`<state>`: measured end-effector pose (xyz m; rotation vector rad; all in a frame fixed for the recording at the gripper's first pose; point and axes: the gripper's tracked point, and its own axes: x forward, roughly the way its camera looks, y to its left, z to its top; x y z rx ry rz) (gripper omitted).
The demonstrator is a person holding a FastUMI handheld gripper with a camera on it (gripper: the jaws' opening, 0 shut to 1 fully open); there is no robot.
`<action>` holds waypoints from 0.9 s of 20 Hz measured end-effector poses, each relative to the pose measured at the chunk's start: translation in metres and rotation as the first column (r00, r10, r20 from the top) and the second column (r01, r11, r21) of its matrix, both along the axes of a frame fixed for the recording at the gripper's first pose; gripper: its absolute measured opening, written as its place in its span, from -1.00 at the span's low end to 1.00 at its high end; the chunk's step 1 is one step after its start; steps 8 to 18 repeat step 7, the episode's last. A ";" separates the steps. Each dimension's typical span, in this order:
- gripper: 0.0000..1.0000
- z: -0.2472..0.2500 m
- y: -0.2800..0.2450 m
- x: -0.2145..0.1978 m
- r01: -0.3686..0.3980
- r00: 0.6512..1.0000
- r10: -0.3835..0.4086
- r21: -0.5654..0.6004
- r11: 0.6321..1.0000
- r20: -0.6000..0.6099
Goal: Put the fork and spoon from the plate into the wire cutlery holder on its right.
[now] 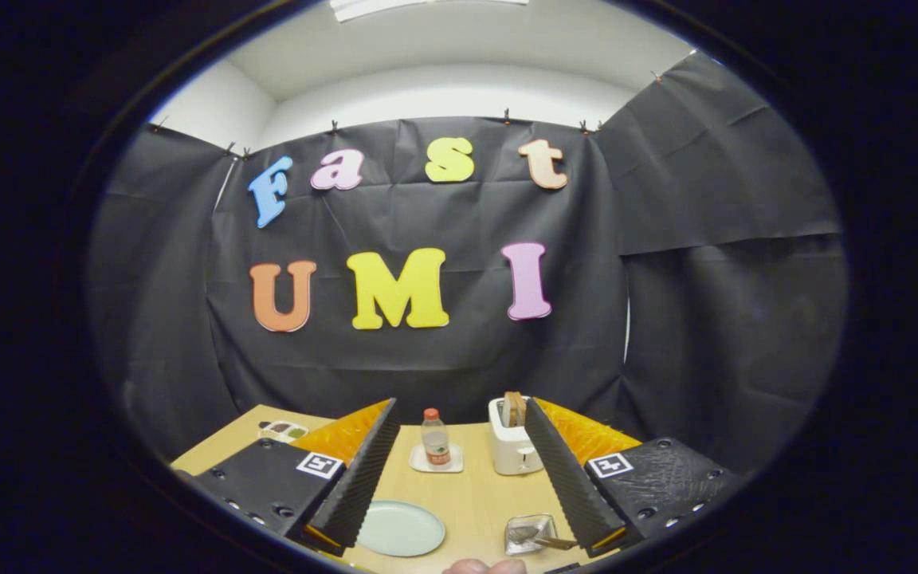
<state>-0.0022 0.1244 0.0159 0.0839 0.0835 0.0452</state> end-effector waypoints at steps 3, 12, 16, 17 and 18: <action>0.91 0.006 -0.004 0.000 0.010 1.000 -0.010 -0.008 1.000 0.018; 0.94 0.014 -0.005 -0.004 0.008 0.999 -0.007 -0.024 1.000 0.046; 0.94 0.014 -0.005 -0.004 0.008 0.999 -0.007 -0.024 1.000 0.046; 0.94 0.014 -0.005 -0.004 0.008 0.999 -0.007 -0.024 1.000 0.046; 0.94 0.014 -0.005 -0.004 0.008 0.999 -0.007 -0.024 1.000 0.046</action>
